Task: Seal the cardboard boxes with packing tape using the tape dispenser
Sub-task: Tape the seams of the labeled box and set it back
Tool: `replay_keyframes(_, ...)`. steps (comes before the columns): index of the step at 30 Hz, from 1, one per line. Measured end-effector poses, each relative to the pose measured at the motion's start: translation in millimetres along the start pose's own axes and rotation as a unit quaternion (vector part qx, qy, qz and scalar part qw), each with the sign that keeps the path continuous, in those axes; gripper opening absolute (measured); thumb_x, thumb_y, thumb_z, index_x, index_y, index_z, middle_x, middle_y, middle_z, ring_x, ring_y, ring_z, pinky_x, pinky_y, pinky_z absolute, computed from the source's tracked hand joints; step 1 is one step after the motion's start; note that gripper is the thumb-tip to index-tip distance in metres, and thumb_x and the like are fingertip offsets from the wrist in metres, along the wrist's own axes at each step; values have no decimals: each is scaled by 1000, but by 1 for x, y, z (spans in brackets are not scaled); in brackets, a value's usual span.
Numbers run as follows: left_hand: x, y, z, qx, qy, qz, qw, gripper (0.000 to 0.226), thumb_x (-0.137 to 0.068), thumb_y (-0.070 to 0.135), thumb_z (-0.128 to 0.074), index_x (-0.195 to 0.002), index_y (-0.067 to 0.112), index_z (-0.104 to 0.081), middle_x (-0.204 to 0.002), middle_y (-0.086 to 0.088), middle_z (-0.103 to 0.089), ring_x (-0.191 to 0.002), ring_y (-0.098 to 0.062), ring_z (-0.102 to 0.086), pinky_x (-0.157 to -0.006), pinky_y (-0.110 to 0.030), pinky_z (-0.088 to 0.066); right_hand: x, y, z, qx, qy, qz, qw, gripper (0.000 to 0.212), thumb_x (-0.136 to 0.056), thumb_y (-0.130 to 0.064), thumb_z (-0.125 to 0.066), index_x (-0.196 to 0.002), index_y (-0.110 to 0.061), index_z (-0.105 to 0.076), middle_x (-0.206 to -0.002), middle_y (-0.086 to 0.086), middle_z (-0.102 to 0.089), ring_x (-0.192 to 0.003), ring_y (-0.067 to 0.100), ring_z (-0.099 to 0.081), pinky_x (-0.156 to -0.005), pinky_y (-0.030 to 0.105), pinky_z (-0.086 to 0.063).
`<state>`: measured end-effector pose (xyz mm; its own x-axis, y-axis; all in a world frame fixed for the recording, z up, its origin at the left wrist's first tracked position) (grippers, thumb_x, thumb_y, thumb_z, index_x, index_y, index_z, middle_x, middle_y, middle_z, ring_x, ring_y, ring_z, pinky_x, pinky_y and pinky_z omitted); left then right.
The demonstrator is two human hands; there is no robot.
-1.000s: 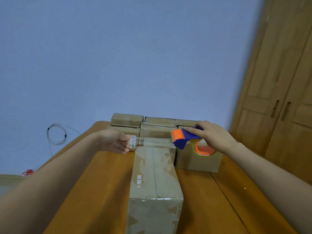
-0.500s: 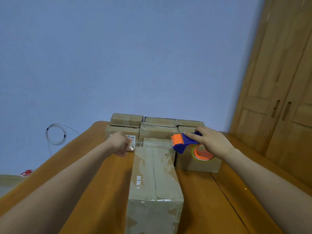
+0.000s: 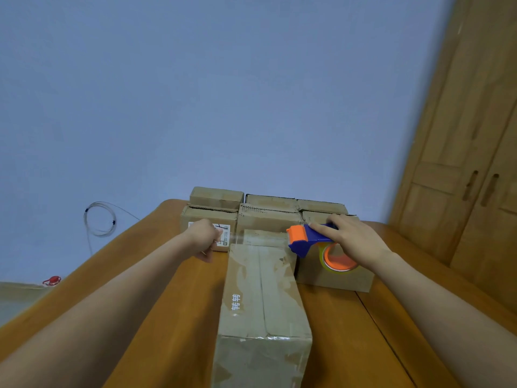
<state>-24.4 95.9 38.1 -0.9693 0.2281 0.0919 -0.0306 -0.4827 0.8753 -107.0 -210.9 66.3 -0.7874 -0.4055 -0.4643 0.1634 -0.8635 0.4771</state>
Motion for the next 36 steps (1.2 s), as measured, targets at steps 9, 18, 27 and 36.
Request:
replay_keyframes(9, -1, 0, -3, -11, -17, -13, 1000, 35, -103, 17, -41, -70, 8, -46, -62, -4, -32, -53, -16, -28, -56, -29, -50, 1, 1, -2, 3, 7, -4, 1000, 93, -54, -6, -88, -134, -26, -46, -96, 8, -58, -76, 25, -59, -50, 29, -44)
replay_keyframes(18, -7, -7, -2, -22, -21, -19, 999, 35, -104, 21, -40, -72, 7, -45, -62, -4, -34, -51, -15, -31, -49, -26, -50, -1, -7, 0, 11, 28, -1, 1000, 85, -46, -8, -92, -125, -20, -62, -88, 8, -61, -67, 23, -61, -49, 21, -30)
replay_keyframes(27, -12, -23, -9, -28, -35, -15, 999, 37, -104, 22, -39, -69, 9, -43, -63, -3, -34, -51, -13, -30, -50, -25, -48, 18, -15, -29, -78, 20, -55, 995, 93, -54, -1, -85, -135, -28, -47, -94, 4, -59, -74, 21, -59, -50, 22, -38)
replay_keyframes(36, -16, -38, -14, 15, -48, -13, 999, 33, -104, 24, -41, -74, 10, -44, -65, -2, -36, -52, -14, -34, -54, -27, -49, 41, -38, -56, -159, 49, -143, 976, 95, -53, 12, -80, -137, -21, -51, -98, 8, -60, -79, 27, -62, -49, 28, -47)
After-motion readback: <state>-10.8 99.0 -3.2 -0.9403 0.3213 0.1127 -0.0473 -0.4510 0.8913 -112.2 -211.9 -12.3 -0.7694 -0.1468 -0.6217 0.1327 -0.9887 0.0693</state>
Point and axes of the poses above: each hand's wrist, its own x-axis away from the middle knuckle, its own z-axis out of the back of the hand, y = z × x, the point moved 5 cm from there along -x, towards the middle knuckle
